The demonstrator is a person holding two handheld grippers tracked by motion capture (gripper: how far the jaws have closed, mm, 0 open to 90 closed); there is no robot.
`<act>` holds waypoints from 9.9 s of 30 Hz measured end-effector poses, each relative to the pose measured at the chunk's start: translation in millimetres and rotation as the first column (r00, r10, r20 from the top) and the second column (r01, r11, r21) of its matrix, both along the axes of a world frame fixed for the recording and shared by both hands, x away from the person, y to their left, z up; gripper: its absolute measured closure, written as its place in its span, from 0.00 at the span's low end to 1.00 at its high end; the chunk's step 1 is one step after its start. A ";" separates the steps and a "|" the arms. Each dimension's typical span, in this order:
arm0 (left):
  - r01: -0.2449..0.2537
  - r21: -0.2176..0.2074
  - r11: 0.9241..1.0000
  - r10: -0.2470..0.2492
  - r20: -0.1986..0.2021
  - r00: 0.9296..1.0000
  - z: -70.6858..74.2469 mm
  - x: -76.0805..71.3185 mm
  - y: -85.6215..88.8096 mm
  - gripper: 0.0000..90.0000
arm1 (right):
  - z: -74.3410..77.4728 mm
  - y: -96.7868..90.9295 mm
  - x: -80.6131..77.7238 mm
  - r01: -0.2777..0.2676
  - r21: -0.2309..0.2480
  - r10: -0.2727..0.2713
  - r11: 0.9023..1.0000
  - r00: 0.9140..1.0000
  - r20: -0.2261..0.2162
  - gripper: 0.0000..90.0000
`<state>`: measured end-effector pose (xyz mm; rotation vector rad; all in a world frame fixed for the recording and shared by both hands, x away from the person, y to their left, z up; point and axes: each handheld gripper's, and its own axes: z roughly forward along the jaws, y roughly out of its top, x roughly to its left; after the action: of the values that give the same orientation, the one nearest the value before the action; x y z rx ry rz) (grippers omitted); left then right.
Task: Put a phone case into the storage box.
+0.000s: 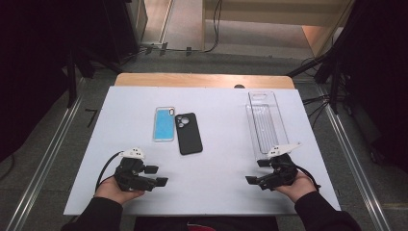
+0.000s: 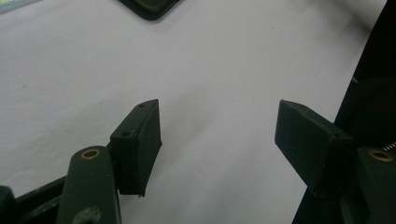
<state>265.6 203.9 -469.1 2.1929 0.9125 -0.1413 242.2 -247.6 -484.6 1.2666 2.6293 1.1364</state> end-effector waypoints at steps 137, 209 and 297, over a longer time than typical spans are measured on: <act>-0.290 0.176 0.941 0.290 0.024 0.957 -15.0 134.9 -0.4 1.00 | 4.0 -6.6 1.2 0.016 0.018 -0.015 1.000 1.000 -0.021 0.15; -0.038 -0.125 0.991 0.045 0.054 0.998 4.8 7.5 1.7 0.36 | 3.1 -8.8 0.8 0.063 0.021 -0.063 0.998 0.998 0.008 0.15; -0.263 0.150 0.953 0.254 0.076 0.964 -11.7 129.6 13.6 0.00 | -0.8 -7.8 -1.1 0.056 0.005 -0.056 0.998 0.998 -0.008 0.15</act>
<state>395.2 217.5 -480.8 2.1848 1.2045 0.1221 241.1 -255.4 -485.4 1.3399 2.5806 1.1326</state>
